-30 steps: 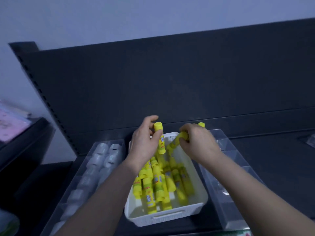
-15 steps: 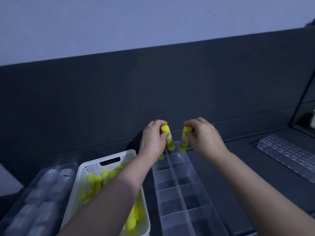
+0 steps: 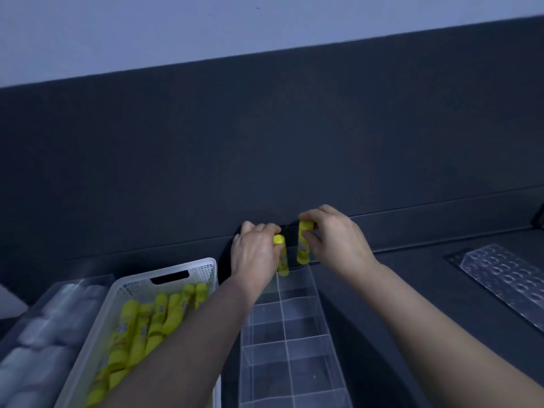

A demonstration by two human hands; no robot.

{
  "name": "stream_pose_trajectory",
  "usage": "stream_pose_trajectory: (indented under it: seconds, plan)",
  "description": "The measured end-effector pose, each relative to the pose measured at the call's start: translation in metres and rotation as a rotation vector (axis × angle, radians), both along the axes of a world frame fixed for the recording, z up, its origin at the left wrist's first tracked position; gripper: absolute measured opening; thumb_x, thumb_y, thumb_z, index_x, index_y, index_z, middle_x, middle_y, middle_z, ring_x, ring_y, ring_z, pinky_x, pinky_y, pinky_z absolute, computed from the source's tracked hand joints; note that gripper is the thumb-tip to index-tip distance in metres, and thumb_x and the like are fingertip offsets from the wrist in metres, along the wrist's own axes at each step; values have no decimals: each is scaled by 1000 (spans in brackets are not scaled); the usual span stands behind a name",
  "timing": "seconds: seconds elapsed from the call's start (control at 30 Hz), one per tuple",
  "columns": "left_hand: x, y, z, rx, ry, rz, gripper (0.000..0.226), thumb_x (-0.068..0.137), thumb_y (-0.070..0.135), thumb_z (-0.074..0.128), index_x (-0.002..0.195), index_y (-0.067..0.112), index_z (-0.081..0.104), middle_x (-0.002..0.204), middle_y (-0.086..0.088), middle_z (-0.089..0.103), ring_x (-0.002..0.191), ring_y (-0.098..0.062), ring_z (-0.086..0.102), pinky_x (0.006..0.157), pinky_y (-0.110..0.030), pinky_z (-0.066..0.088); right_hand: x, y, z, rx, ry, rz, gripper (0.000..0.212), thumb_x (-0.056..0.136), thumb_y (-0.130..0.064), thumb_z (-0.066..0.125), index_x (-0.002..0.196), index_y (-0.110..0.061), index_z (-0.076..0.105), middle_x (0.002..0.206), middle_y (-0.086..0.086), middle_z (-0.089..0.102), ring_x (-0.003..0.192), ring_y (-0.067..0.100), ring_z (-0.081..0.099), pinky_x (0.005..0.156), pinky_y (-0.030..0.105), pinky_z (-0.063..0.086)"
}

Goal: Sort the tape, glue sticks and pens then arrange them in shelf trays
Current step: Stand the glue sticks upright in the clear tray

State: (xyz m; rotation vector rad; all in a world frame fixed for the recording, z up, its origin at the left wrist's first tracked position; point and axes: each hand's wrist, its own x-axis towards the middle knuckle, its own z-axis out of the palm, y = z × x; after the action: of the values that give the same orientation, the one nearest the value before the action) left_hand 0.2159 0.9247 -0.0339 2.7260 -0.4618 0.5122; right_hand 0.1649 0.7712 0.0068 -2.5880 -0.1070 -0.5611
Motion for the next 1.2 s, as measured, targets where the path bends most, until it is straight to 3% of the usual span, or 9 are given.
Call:
stream_pose_trajectory:
  seconds: [0.2, 0.43, 0.6, 0.9, 1.2]
  plan:
    - [-9, 23, 10, -117, -45, 0, 18, 90, 24, 62, 107, 24, 67, 107, 8, 66, 104, -19, 48, 85, -35, 45, 17, 14, -8, -42, 32, 44, 33, 90, -19, 54, 123, -23, 59, 116, -1, 57, 109, 23, 55, 81, 34, 46]
    - [-20, 58, 12, -180, -104, 16, 14, 85, 16, 62, 96, 22, 69, 95, 7, 67, 93, -20, 51, 76, -34, 47, 28, 27, -36, -154, 185, -21, 29, 93, -15, 46, 119, -21, 56, 111, 4, 49, 98, 32, 58, 67, 32, 38]
    - [-25, 81, 15, -193, -95, 24, 15, 86, 14, 61, 98, 20, 69, 96, 6, 68, 94, -20, 51, 75, -34, 47, 20, 30, -30, -280, 96, -98, 32, 91, -21, 51, 123, -25, 54, 113, 0, 51, 105, 24, 54, 77, 33, 43]
    - [-48, 146, 24, -153, 30, 122, 19, 86, 16, 62, 103, 23, 68, 101, 8, 69, 100, -18, 52, 81, -32, 45, -24, 92, -15, -295, -30, 38, 26, 91, -28, 54, 117, -28, 60, 110, -4, 58, 107, 22, 55, 73, 30, 38]
    - [-82, 214, 12, -169, 200, 162, 18, 80, 12, 65, 95, 19, 71, 89, 3, 73, 92, -18, 63, 77, -30, 49, -59, 160, -33, -304, 66, 182, 24, 91, -29, 53, 113, -29, 61, 113, -7, 60, 106, 19, 58, 74, 29, 43]
